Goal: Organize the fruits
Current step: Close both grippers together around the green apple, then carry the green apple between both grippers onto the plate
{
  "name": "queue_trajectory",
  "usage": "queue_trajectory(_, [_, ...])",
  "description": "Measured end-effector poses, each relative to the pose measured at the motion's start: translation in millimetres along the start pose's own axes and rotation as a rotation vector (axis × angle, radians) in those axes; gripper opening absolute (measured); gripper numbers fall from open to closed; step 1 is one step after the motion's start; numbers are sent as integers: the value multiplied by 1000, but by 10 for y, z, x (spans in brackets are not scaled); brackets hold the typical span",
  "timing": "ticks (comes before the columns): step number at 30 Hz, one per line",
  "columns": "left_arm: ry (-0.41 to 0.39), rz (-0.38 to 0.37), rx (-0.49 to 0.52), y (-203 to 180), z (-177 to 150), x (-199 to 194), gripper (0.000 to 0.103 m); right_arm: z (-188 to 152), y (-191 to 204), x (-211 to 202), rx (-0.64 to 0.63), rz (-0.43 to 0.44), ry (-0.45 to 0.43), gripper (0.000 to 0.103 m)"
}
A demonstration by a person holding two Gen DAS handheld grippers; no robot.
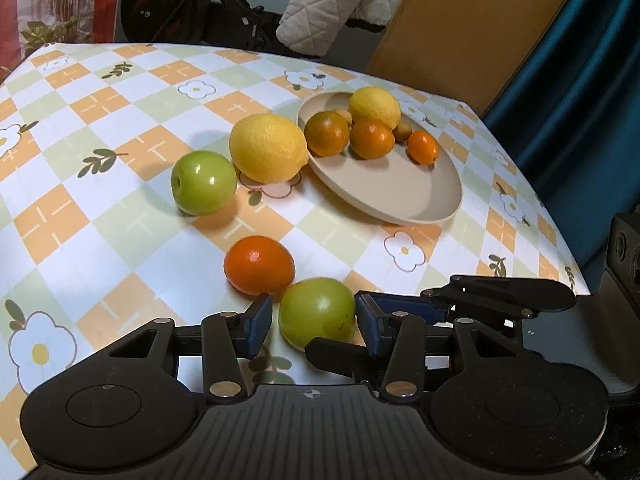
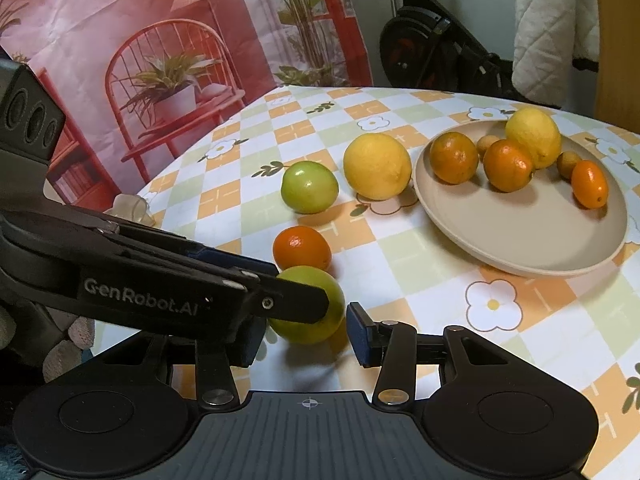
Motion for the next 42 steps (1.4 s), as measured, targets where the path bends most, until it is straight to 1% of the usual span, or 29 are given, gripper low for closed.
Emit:
queue_trajectory(6, [3, -3, 7, -7, -7, 19, 49, -20, -22, 24, 16, 6, 7, 41])
queue_trajectory(11, [1, -8, 8, -6, -4, 29, 46, -18, -31, 59, 30, 15, 5, 41])
queue_trajectory(16, [-7, -8, 12, -11, 9, 38, 46, -17, -61, 100, 62, 22, -8, 43])
queue_trajectory(26, [-28, -29, 34, -101, 72, 22, 46, -11, -91, -13, 46, -3, -50, 41])
queue_trajectory(36, [-63, -45, 92, -302, 309, 23, 46, 128, -218, -162, 39, -51, -109, 41])
queue_trajectory(42, [-67, -66, 115, -409, 499, 86, 46, 224, -358, -234, 42, -83, -138, 41])
Point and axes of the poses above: each gripper's, at about its wrist camera, not at the fingertips, and x roughly the way its jaws point, y to its left, z to its top, the point moved 4 cm from there along x, roughly the way its jaws point, and after that the axes turned 4 degrees about y, right-handed, at the moved point
